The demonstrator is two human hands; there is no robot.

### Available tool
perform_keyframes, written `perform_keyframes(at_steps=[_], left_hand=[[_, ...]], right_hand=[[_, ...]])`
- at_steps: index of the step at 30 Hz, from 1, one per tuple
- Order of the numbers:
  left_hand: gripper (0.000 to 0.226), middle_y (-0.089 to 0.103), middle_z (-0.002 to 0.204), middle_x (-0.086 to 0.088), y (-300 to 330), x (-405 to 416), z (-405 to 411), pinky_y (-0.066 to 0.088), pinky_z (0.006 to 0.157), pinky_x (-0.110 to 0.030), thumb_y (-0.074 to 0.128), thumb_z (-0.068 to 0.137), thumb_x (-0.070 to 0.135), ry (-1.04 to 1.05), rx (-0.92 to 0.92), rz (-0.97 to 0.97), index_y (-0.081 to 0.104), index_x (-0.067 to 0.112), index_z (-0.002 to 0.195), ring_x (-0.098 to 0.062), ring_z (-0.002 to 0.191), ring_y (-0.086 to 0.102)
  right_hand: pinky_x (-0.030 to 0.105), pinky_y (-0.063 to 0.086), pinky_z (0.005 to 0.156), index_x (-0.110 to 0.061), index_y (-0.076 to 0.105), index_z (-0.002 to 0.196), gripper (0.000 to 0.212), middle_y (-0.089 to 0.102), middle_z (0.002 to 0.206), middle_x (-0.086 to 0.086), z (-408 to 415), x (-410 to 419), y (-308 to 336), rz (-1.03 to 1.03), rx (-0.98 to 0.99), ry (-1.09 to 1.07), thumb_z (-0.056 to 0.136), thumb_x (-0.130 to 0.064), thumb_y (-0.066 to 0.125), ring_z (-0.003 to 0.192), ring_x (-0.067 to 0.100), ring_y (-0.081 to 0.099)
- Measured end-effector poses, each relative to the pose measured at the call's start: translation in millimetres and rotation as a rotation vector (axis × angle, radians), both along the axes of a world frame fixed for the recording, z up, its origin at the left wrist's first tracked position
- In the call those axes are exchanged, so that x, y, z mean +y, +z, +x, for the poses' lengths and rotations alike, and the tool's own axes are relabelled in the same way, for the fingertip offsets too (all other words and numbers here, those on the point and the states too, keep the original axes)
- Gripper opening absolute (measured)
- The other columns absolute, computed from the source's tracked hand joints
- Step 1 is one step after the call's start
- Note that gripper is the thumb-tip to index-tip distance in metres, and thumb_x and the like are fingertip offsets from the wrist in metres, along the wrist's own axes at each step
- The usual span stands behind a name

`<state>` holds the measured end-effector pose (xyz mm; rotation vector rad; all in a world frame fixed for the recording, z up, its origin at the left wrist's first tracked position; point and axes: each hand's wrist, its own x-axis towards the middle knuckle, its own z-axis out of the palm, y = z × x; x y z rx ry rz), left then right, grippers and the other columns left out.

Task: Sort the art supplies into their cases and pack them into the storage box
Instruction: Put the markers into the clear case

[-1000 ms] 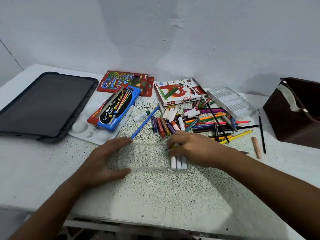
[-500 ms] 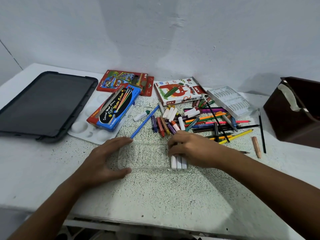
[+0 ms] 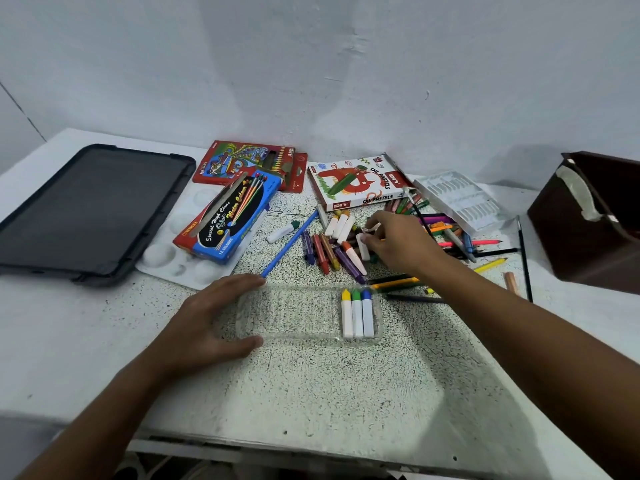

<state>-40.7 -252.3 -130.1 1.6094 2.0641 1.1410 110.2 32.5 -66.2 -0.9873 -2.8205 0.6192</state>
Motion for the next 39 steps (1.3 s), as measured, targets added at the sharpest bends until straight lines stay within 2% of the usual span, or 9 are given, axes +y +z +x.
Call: perform_keyframes(at_steps=[6, 12, 15, 18, 21, 24, 31, 34, 39], left_hand=[[0.074, 0.053, 0.137, 0.017, 0, 0, 1, 0.030, 0.105, -0.007, 0.075, 0.066, 0.054, -0.003, 0.003, 0.002, 0.055, 0.029, 0.133, 0.003, 0.128, 0.046], [0.075, 0.053, 0.137, 0.015, -3, 0, -1, 0.032, 0.106, -0.010, 0.075, 0.067, 0.056, 0.000, 0.021, -0.010, 0.054, 0.029, 0.133, 0.001, 0.128, 0.047], [0.074, 0.053, 0.137, 0.014, -3, -1, -1, 0.033, 0.106, -0.012, 0.075, 0.067, 0.055, 0.002, 0.016, -0.010, 0.054, 0.030, 0.134, 0.000, 0.128, 0.047], [0.074, 0.053, 0.137, 0.014, -3, -1, -2, 0.034, 0.105, -0.012, 0.076, 0.067, 0.054, 0.000, 0.023, -0.006, 0.054, 0.030, 0.134, 0.000, 0.128, 0.047], [0.075, 0.054, 0.136, 0.014, -3, 0, -2, 0.034, 0.105, -0.011, 0.077, 0.066, 0.054, 0.004, 0.020, -0.011, 0.053, 0.032, 0.134, 0.001, 0.127, 0.048], [0.076, 0.053, 0.137, 0.015, -4, 0, -2, 0.032, 0.103, -0.006, 0.076, 0.066, 0.055, 0.010, 0.020, -0.022, 0.053, 0.033, 0.134, 0.003, 0.128, 0.046], [0.077, 0.053, 0.137, 0.014, -5, -1, -2, 0.030, 0.104, -0.006, 0.076, 0.065, 0.056, 0.016, 0.025, -0.027, 0.052, 0.033, 0.134, 0.004, 0.128, 0.045], [0.077, 0.053, 0.136, 0.014, -4, 0, -1, 0.031, 0.103, -0.005, 0.076, 0.065, 0.057, 0.015, 0.020, -0.025, 0.052, 0.033, 0.134, 0.005, 0.127, 0.045], [0.077, 0.054, 0.136, 0.015, -4, 0, 0, 0.032, 0.104, -0.007, 0.076, 0.064, 0.057, 0.018, 0.019, -0.026, 0.053, 0.034, 0.134, 0.005, 0.127, 0.046]], right_hand=[[0.033, 0.048, 0.067, -0.007, 0.053, 0.121, 0.034, 0.062, 0.111, 0.015, -18, -9, 5, -0.007, -0.052, -0.078, 0.093, -0.024, 0.062, 0.078, 0.023, 0.055], [0.043, 0.055, 0.081, -0.003, 0.056, 0.117, 0.032, 0.060, 0.114, 0.019, -20, -10, 11, -0.023, -0.086, -0.120, 0.090, -0.018, 0.064, 0.090, 0.030, 0.063], [0.024, 0.053, 0.060, -0.005, 0.059, 0.123, 0.036, 0.063, 0.113, 0.016, -19, -14, 17, -0.074, -0.037, -0.107, 0.091, -0.020, 0.064, 0.071, 0.019, 0.063], [0.012, 0.037, 0.038, -0.014, 0.061, 0.122, 0.033, 0.066, 0.101, 0.008, -14, -20, 25, -0.172, 0.067, -0.080, 0.090, -0.022, 0.064, 0.056, 0.006, 0.056], [0.020, 0.045, 0.051, -0.015, 0.064, 0.114, 0.025, 0.068, 0.091, 0.002, -4, -36, 32, -0.247, 0.107, -0.014, 0.090, -0.023, 0.064, 0.066, 0.010, 0.061], [0.027, 0.056, 0.068, -0.015, 0.065, 0.107, 0.019, 0.068, 0.096, -0.002, 7, -57, 30, -0.306, 0.072, 0.085, 0.089, -0.022, 0.065, 0.078, 0.012, 0.065], [0.009, 0.044, 0.058, -0.022, 0.058, 0.123, 0.034, 0.069, 0.103, -0.001, 18, -81, 9, -0.209, -0.025, 0.203, 0.090, -0.025, 0.065, 0.071, -0.001, 0.057], [0.014, 0.046, 0.068, -0.020, 0.058, 0.128, 0.039, 0.068, 0.108, 0.001, 22, -82, 5, -0.135, -0.029, 0.208, 0.090, -0.029, 0.063, 0.078, 0.006, 0.058], [0.020, 0.039, 0.080, -0.018, 0.054, 0.132, 0.044, 0.050, 0.113, -0.002, 25, -79, 0, 0.008, -0.039, 0.230, 0.091, -0.033, 0.060, 0.092, 0.009, 0.044]])
